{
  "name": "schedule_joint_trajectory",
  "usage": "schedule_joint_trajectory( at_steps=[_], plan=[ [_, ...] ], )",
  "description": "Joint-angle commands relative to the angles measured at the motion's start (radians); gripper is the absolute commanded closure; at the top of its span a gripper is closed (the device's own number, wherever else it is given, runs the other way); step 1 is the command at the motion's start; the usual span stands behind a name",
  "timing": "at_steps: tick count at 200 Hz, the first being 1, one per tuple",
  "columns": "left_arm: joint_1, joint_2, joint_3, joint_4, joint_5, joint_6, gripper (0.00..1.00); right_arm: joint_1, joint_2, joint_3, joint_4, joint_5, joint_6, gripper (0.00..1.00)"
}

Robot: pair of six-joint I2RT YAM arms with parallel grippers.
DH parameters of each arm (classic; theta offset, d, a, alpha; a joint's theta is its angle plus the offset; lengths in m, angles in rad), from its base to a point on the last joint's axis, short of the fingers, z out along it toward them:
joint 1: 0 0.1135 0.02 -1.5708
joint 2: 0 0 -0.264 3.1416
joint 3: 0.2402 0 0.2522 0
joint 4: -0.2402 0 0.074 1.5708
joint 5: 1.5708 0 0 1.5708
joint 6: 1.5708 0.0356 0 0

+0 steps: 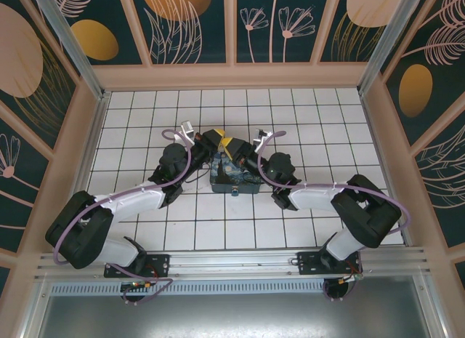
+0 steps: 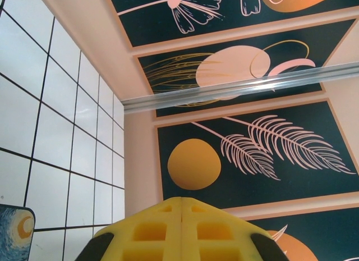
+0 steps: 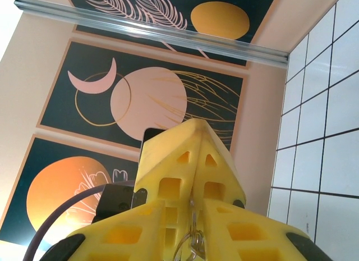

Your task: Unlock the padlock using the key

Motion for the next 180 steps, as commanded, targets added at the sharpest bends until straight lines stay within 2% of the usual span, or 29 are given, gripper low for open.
schedule_joint_trajectory(
  at_steps=[1, 44, 78, 178, 180],
  plan=[
    [-0.006, 0.007, 0.010, 0.023, -0.015, 0.021, 1.00, 0.008, 0.010, 0.011, 0.059, -0.005, 0.008, 0.78],
    [-0.005, 0.006, 0.013, 0.021, -0.017, 0.026, 1.00, 0.008, 0.011, -0.001, 0.061, -0.002, 0.012, 0.86],
    [-0.005, 0.004, 0.015, 0.021, -0.017, 0.029, 1.00, 0.007, 0.011, -0.004, 0.060, -0.002, 0.010, 0.98],
    [-0.006, -0.017, -0.001, 0.017, -0.013, 0.039, 1.00, -0.015, 0.023, 0.018, 0.066, -0.010, -0.001, 1.00],
    [-0.006, -0.018, -0.001, 0.016, -0.013, 0.041, 0.98, -0.017, 0.021, 0.017, 0.065, -0.012, -0.004, 1.00]
  ],
)
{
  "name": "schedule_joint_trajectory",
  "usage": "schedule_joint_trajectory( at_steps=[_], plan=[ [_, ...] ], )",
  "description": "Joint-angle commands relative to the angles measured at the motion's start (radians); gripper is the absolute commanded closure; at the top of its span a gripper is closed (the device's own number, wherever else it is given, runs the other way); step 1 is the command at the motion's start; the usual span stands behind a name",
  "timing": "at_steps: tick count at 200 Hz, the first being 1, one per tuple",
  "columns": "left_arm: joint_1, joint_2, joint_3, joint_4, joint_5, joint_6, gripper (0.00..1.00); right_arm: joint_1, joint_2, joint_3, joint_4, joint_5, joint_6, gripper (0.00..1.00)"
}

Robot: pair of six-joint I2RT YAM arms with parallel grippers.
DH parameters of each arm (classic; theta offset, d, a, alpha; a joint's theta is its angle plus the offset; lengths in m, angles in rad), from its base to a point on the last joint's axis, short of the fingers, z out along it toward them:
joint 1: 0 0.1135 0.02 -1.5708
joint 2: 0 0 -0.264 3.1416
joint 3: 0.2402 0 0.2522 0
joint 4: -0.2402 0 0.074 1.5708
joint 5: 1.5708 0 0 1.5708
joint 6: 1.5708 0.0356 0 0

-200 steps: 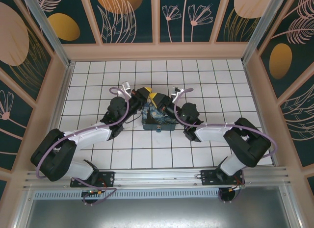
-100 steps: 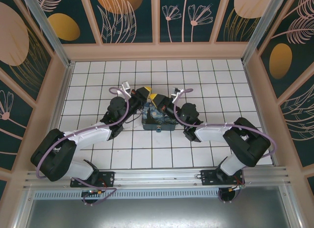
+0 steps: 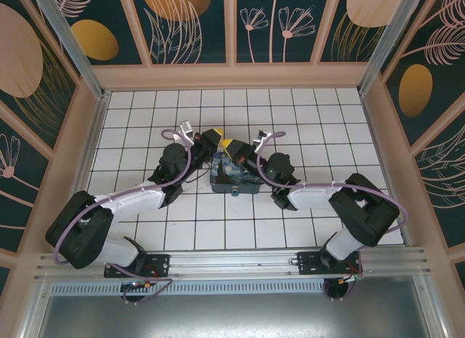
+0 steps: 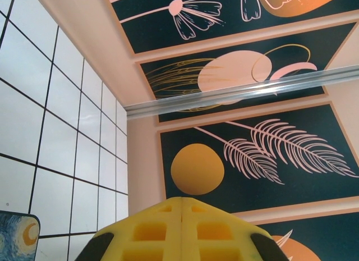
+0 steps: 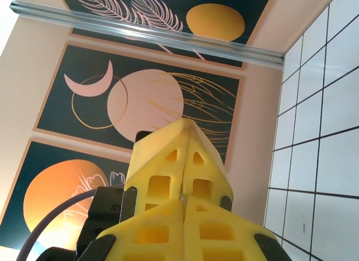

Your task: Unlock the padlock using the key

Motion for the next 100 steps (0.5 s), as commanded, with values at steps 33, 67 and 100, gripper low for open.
schedule_joint_trajectory(
  at_steps=[33, 67, 100],
  plan=[
    [-0.006, -0.075, -0.005, -0.045, -0.018, 0.057, 0.38, -0.039, -0.049, -0.034, 0.017, -0.036, -0.054, 1.00],
    [-0.006, -0.162, -0.013, -0.144, -0.030, 0.117, 0.26, -0.086, -0.136, -0.113, -0.033, -0.069, -0.076, 1.00],
    [-0.005, -0.226, -0.018, -0.291, 0.017, 0.201, 0.19, -0.134, -0.245, -0.151, -0.187, -0.109, -0.125, 1.00]
  ],
)
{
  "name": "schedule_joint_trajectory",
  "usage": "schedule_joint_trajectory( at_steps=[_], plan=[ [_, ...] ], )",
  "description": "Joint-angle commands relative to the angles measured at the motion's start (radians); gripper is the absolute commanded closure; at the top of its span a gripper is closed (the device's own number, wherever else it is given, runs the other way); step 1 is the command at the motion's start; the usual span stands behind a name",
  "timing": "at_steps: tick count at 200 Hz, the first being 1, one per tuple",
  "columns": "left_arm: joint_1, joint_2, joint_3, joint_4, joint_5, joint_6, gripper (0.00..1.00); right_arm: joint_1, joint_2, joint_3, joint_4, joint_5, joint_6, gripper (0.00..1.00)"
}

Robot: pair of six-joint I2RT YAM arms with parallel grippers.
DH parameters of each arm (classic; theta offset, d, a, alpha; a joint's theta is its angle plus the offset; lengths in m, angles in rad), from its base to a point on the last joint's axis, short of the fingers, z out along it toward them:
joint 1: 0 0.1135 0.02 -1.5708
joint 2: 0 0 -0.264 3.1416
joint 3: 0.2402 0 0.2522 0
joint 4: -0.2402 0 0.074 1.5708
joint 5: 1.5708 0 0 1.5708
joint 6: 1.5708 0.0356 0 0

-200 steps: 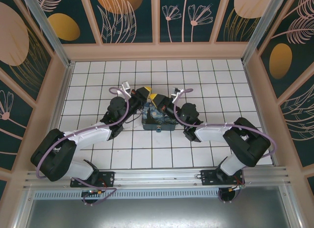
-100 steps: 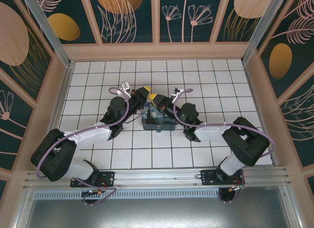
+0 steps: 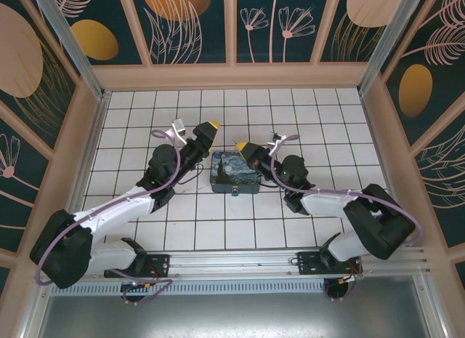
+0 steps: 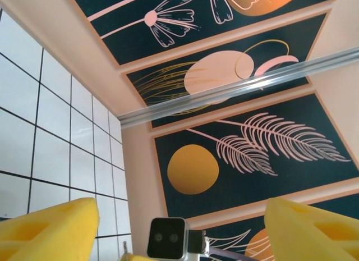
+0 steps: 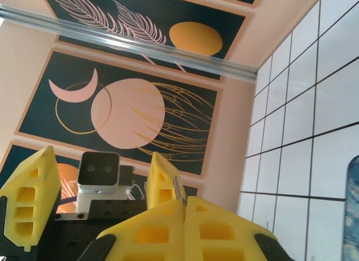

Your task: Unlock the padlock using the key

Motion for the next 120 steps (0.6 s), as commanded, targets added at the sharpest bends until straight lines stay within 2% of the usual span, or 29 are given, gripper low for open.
schedule_joint_trajectory(
  at_steps=[1, 49, 71, 94, 120],
  plan=[
    [-0.004, -0.041, -0.014, -0.138, 0.033, 0.094, 0.19, -0.029, -0.089, -0.022, -0.101, -0.048, -0.062, 1.00],
    [-0.005, -0.083, -0.029, -0.403, 0.214, 0.346, 0.15, -0.093, -0.236, -0.002, -0.459, -0.102, -0.181, 1.00],
    [-0.010, -0.065, -0.046, -0.491, 0.343, 0.467, 0.16, -0.107, -0.243, 0.000, -0.527, -0.133, -0.206, 1.00],
    [-0.043, -0.046, -0.069, -0.574, 0.318, 0.566, 0.18, -0.109, -0.200, -0.007, -0.508, -0.163, -0.210, 1.00],
    [-0.081, -0.020, -0.139, -0.520, 0.285, 0.593, 0.23, -0.107, -0.150, -0.026, -0.450, -0.181, -0.204, 1.00]
  ],
)
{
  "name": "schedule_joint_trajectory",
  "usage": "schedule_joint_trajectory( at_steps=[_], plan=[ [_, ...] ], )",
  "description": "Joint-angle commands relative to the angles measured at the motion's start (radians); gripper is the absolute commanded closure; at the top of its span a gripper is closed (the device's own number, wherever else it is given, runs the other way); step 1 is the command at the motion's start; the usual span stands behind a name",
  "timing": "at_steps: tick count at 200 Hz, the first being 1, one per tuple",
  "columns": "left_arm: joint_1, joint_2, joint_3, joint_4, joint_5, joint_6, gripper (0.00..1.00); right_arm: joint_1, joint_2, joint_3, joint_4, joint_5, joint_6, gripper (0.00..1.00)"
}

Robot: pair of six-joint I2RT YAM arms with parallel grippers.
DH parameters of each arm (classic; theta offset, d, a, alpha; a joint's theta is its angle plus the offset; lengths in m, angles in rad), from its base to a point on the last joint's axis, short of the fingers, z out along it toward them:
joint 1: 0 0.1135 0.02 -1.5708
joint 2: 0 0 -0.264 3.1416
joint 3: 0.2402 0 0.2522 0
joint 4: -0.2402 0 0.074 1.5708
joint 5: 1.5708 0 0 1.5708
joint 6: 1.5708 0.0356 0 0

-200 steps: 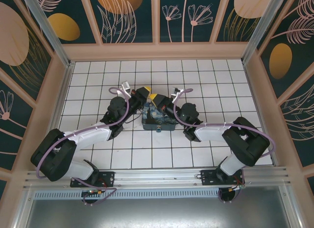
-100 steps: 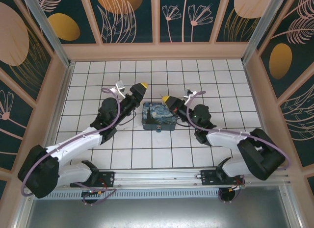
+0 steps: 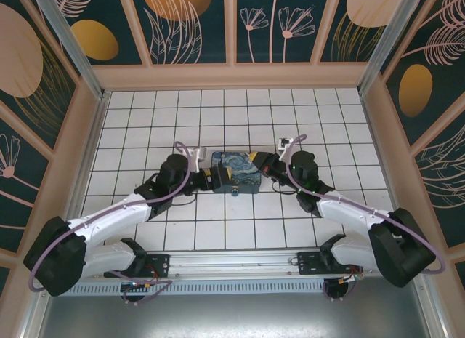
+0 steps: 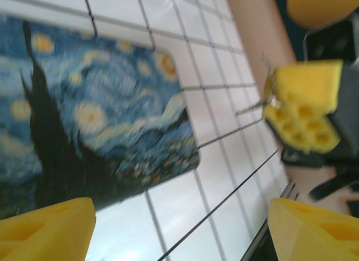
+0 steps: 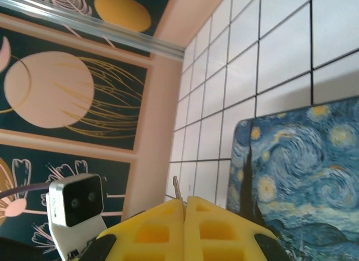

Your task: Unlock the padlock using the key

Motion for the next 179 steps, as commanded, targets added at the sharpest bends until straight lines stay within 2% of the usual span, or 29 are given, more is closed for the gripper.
schedule_joint_trajectory(
  at_steps=[1, 62, 120, 129, 179],
  plan=[
    [-0.031, 0.024, -0.058, -0.019, 0.012, 0.103, 0.23, -0.003, 0.036, -0.013, 0.025, -0.044, -0.024, 1.00],
    [-0.118, 0.209, -0.095, 0.180, -0.025, 0.101, 0.26, -0.007, 0.099, -0.039, 0.075, -0.046, -0.049, 1.00],
    [-0.120, 0.323, -0.079, 0.285, -0.063, 0.132, 0.26, -0.031, 0.169, -0.044, 0.123, -0.056, -0.046, 1.00],
    [-0.119, 0.342, -0.074, 0.298, -0.067, 0.138, 0.26, -0.068, 0.182, -0.041, 0.133, -0.064, -0.045, 1.00],
    [-0.119, 0.430, -0.048, 0.365, -0.097, 0.165, 0.27, -0.121, 0.264, -0.019, 0.194, -0.102, -0.034, 1.00]
  ],
)
